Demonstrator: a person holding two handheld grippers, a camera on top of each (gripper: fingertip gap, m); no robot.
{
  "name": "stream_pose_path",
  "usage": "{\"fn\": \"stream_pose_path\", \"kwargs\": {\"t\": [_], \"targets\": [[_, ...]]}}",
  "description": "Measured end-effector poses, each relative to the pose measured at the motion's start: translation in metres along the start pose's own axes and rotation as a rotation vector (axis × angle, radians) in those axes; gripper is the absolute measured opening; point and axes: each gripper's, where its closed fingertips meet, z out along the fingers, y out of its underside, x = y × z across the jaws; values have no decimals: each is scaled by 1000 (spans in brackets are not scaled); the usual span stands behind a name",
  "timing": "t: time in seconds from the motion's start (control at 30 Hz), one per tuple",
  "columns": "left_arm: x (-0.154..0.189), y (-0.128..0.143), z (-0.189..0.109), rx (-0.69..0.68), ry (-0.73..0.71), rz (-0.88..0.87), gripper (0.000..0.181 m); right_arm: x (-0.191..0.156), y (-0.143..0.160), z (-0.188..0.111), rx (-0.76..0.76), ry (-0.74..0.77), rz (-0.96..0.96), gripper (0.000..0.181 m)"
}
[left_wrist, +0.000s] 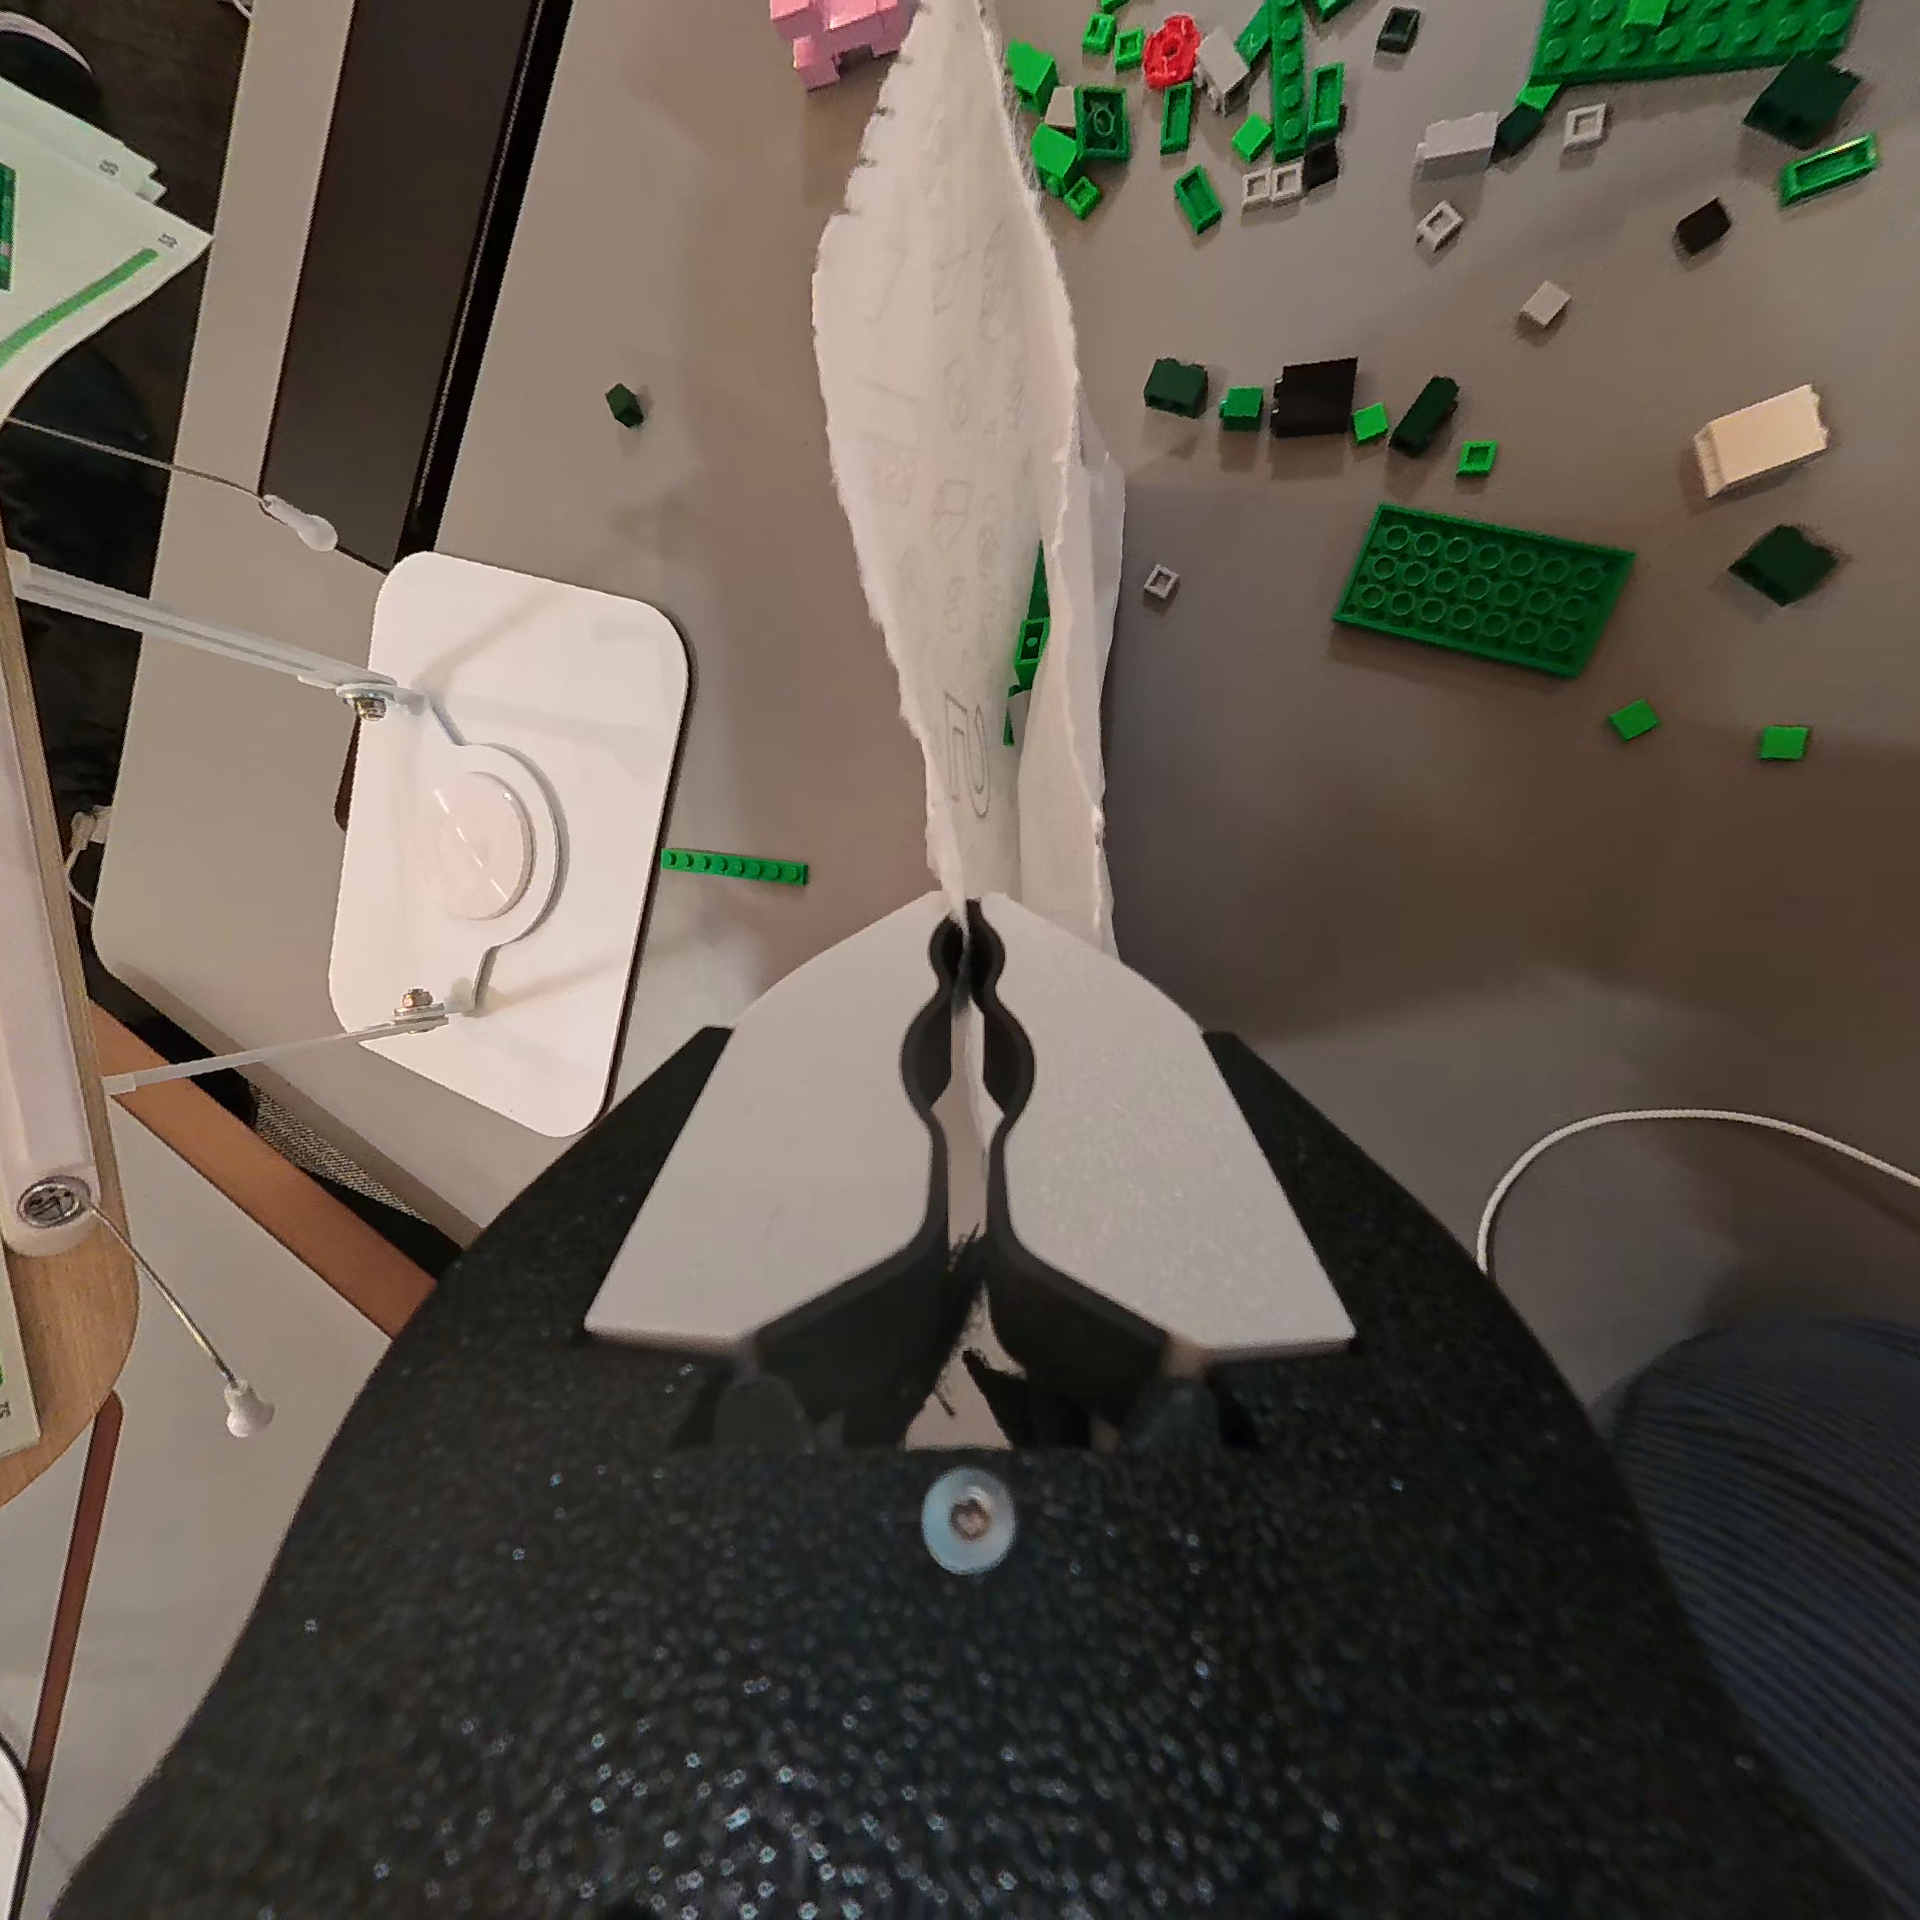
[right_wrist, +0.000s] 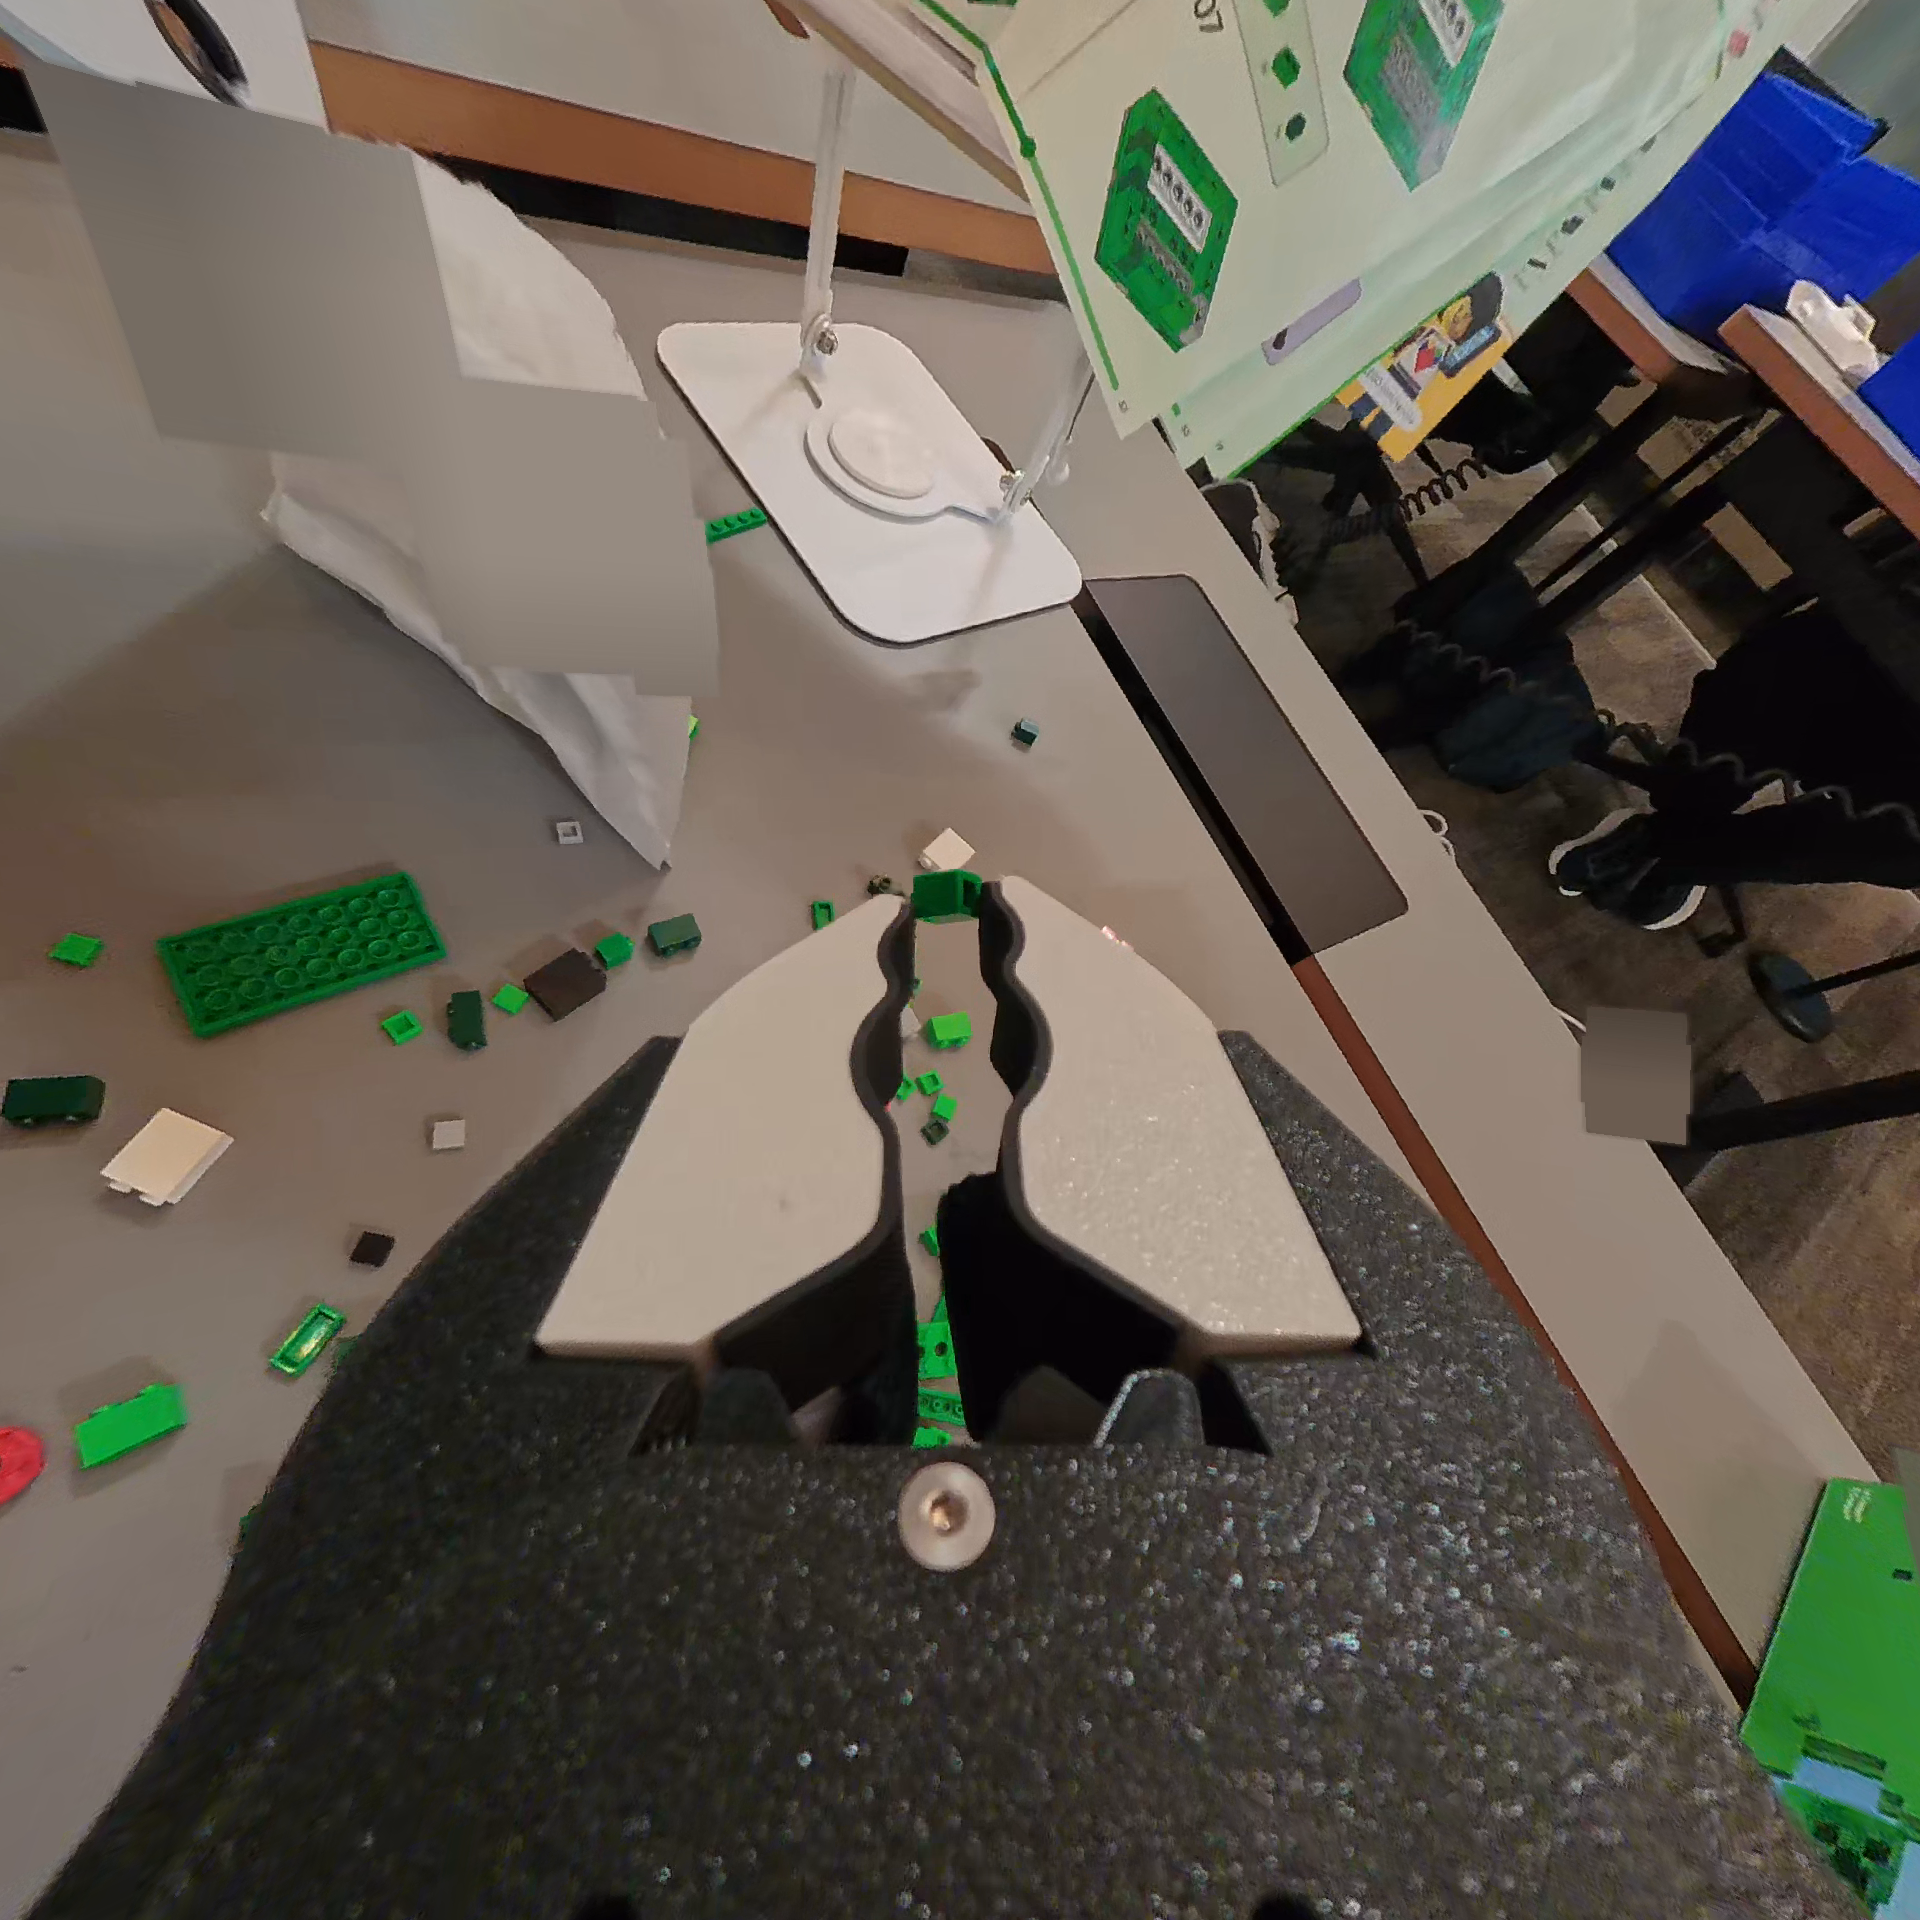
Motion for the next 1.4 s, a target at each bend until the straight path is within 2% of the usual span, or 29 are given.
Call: {"fn": "stream_pose_path", "kwargs": {"t": [0.3, 0.5, 0.57, 0.63, 0.73, 1.0, 1.17, 1.4], "targets": [[0, -2, 0, 0, -3, 7, 0, -41, -48, 11, 112, -89, -84, 12], [1, -6, -1, 8, -17, 20, 0, -95, -83, 40, 158, -223, -177, 12], [1, -8, -1, 10, -20, 27, 0, -106, -86, 54, 130, -222, -225, 12], [2, -8, 0, 7, -17, 30, 0, -106, -87, 65, 98, -165, -286, 12], [2, -6, 1, -5, -20, 29, 0, -112, -92, 72, 104, -175, -300, 12], [0, -4, 1, -7, -17, 15, 0, -103, -97, 73, 123, -126, -284, 12], [1, -5, 2, -10, -15, 21, 0, -110, -107, 66, 165, -171, -247, 12], [5, -11, 0, 1, -22, 53, 0, -114, -95, 78, 84, -172, -273, 12]]}}
